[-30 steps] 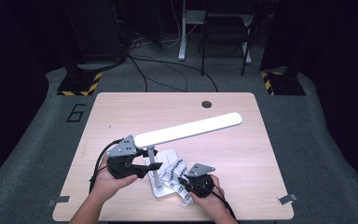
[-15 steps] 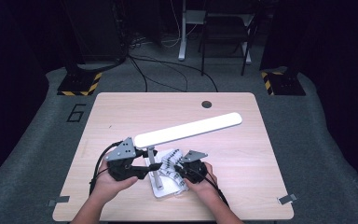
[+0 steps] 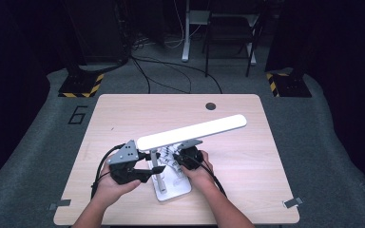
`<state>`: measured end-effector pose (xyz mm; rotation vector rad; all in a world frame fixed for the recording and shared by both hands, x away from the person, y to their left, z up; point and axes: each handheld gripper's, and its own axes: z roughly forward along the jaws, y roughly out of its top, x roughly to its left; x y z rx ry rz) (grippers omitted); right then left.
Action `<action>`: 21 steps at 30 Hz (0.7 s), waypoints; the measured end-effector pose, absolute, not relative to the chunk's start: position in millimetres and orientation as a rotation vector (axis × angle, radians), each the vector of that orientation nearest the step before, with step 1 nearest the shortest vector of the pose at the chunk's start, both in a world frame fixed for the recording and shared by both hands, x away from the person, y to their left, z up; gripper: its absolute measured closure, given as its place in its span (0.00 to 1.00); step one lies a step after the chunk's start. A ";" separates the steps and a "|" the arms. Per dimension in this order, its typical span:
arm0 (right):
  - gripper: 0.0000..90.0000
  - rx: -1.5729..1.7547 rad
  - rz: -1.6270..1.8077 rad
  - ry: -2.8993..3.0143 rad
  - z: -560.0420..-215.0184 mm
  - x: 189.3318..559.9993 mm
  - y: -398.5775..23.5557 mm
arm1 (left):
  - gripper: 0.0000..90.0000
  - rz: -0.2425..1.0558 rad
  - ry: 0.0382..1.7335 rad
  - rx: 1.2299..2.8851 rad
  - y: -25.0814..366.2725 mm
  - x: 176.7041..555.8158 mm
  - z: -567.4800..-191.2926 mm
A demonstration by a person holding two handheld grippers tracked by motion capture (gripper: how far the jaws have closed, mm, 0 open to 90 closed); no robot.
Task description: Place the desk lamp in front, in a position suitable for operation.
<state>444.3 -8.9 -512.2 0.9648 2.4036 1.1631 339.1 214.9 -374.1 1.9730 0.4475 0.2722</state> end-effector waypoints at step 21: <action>0.89 0.991 1.168 2.377 -513.5 448.6 -4.1 | 0.58 0.285 0.463 1.969 213.4 337.9 -374.3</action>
